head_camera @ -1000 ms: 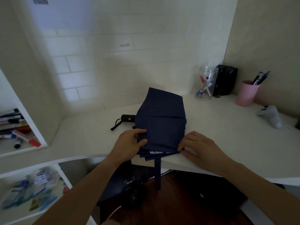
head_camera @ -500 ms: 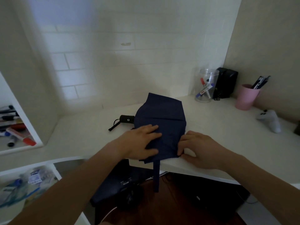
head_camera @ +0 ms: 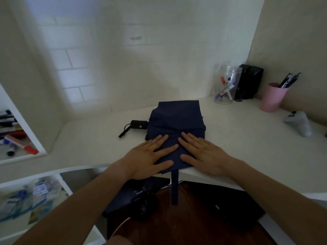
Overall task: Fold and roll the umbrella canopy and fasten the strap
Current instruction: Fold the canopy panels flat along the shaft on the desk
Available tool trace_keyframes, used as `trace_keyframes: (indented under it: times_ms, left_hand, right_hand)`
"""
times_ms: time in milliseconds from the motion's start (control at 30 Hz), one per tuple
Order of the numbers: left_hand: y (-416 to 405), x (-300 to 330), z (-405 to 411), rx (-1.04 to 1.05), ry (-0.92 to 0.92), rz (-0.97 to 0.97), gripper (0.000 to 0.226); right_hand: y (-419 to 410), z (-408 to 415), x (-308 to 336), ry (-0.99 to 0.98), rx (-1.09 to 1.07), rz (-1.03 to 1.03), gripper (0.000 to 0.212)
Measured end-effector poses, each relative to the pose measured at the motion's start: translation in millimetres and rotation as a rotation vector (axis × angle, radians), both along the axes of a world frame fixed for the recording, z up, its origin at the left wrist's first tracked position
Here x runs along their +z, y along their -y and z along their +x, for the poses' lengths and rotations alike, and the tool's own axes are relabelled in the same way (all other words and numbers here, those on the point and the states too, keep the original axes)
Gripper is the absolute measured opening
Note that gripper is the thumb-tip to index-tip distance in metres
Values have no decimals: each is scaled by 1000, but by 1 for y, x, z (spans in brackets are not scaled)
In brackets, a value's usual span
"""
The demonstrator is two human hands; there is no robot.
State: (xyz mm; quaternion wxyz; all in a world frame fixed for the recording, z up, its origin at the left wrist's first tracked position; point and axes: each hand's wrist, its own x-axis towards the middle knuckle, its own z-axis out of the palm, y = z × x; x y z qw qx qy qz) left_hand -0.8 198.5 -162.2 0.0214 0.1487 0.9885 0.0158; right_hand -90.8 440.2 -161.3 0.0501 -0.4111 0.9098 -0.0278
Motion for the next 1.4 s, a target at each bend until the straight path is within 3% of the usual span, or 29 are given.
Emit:
trace_keyframes:
  times_ms: [167,200,267,333,400,533,667,833,967,1100,1200,1300,1400]
  left_hand:
    - [9,-5,4,-2,-56,37,61]
    - [9,-8,4,-8,-81,40,61]
    - [8,-11,5,-11,-123,42,60]
    - [8,-12,5,-13,-145,42,60]
    - [8,-12,7,-11,-157,46,60]
    - [7,-12,7,-15,-171,54,60]
    - [8,-12,6,-20,-170,53,60]
    - [8,-12,7,-8,-168,56,61]
    - [7,-12,8,4,-174,65,62]
    - [8,-9,10,10,-182,137,64]
    - [6,-5,15,73,-208,310,71]
    - [2,-7,23,233,-453,475,73]
    - [-10,-2,26,431,-532,845,57]
  right_hand:
    - [-32,2,20,44,-56,-11,67]
    - [-30,0,28,31,-102,-125,63]
    - [-14,-12,48,-26,-237,-564,45]
    - [4,-37,68,-32,-433,-853,43]
    - [18,-63,82,148,-585,-892,56]
    - [34,-98,89,746,-662,-1176,70]
    - [35,-108,98,885,-626,-1321,71]
    - [11,-53,111,805,-379,-1362,60]
    - [-11,9,80,527,-219,-1209,44]
    - [-23,29,26,302,-208,-1066,29]
    - [-29,25,4,331,-253,-1090,26]
    - [-28,23,-4,283,-241,-1048,25]
    - [-27,24,-7,257,-248,-1006,23]
